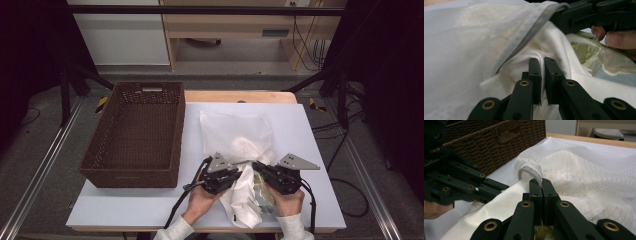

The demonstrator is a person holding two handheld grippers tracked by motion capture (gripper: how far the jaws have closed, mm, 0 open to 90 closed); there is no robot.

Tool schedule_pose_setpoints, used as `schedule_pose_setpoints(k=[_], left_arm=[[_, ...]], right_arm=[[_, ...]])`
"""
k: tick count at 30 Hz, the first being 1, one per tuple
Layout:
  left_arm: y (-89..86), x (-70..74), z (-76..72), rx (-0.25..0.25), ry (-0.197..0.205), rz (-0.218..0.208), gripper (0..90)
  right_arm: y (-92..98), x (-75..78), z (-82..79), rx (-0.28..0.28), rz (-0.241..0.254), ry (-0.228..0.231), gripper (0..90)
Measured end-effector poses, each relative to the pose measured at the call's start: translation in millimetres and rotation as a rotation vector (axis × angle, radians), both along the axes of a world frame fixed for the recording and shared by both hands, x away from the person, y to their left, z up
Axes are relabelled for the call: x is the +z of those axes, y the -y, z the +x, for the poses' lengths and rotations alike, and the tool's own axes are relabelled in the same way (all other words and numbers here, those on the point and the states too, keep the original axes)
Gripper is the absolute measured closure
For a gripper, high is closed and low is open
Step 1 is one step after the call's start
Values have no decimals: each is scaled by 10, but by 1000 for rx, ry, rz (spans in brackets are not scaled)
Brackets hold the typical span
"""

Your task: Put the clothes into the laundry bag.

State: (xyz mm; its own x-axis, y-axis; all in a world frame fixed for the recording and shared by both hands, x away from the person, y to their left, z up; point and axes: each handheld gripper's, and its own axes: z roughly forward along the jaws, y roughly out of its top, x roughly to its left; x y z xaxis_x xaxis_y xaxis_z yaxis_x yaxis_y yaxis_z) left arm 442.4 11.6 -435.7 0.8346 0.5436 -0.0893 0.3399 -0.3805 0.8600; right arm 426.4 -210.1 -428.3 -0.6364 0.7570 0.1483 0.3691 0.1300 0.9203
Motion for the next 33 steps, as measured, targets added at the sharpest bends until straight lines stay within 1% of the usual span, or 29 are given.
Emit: schedule_pose_setpoints(k=[1,2,3,4,5,6,7,8,11,13,14,15,16,17,18,19,21,22,23,24,25,26,27,28,29,30,31,32,33], left_arm=[[82,2,3,-2,10,25,833],[215,-25,34,3,20,56,829],[215,-25,34,3,20,56,829],[344,-87,100,26,15,99,828],[344,-87,100,26,15,99,828],[409,-169,178,52,27,130,827],[409,-169,178,52,27,130,828],[396,-206,252,66,-8,101,828],[392,-215,268,71,-4,99,821],[380,-210,239,73,15,104,812],[317,-177,200,79,18,91,728],[268,-147,183,91,19,83,622],[268,-147,183,91,19,83,480],[213,-114,171,106,24,81,480],[123,-68,160,104,18,76,400],[-25,-20,131,103,25,49,351],[-186,3,98,109,17,41,324],[-186,3,98,109,17,41,314],[-255,-10,85,109,3,38,314],[-350,-80,67,97,-40,50,299],[-368,-139,58,89,-58,54,292],[-369,-208,51,76,-76,62,298],[-369,-208,51,76,-76,62,343],[-353,-293,42,45,-106,72,461],[-311,-379,14,22,-117,76,562],[-287,-390,-11,27,-99,87,668],[-287,-390,-11,27,-99,87,761],[-260,-344,-45,22,-72,62,814],[-260,-344,-45,22,-72,62,828]], right_arm=[[-1,6,-5,3,4,1,889],[3,13,-13,2,11,4,889],[3,13,-13,2,11,4,889],[12,21,-19,5,18,11,889],[12,21,-19,5,18,11,889],[18,35,-31,10,29,13,889],[17,45,-40,14,31,16,889],[16,55,-51,11,23,19,889],[18,60,-61,8,22,18,889],[25,42,-58,7,19,9,889],[26,22,-58,2,2,6,889],[25,17,-59,-2,-1,3,890],[29,7,-54,-2,-9,3,889],[29,7,-54,-2,-9,3,889],[28,-1,-50,-5,-9,-1,889],[28,-16,-46,-7,-5,-7,889],[24,-17,-46,-5,-9,-4,889],[24,-17,-46,-5,-9,-4,889],[24,-17,-45,-5,-12,-3,888],[25,-17,-44,-3,-12,-5,889],[19,-18,-44,-6,-12,-7,889],[14,-21,-42,-8,-13,-7,889],[14,-21,-42,-8,-13,-7,889],[5,-28,-38,-2,-15,-11,889],[2,-31,-37,-2,-17,-12,888],[-3,-32,-39,-1,-16,-12,889],[-7,-31,-39,-2,-18,-12,889],[-5,-31,-39,-1,-18,-11,889],[-5,-31,-39,-1,-18,-11,889]])
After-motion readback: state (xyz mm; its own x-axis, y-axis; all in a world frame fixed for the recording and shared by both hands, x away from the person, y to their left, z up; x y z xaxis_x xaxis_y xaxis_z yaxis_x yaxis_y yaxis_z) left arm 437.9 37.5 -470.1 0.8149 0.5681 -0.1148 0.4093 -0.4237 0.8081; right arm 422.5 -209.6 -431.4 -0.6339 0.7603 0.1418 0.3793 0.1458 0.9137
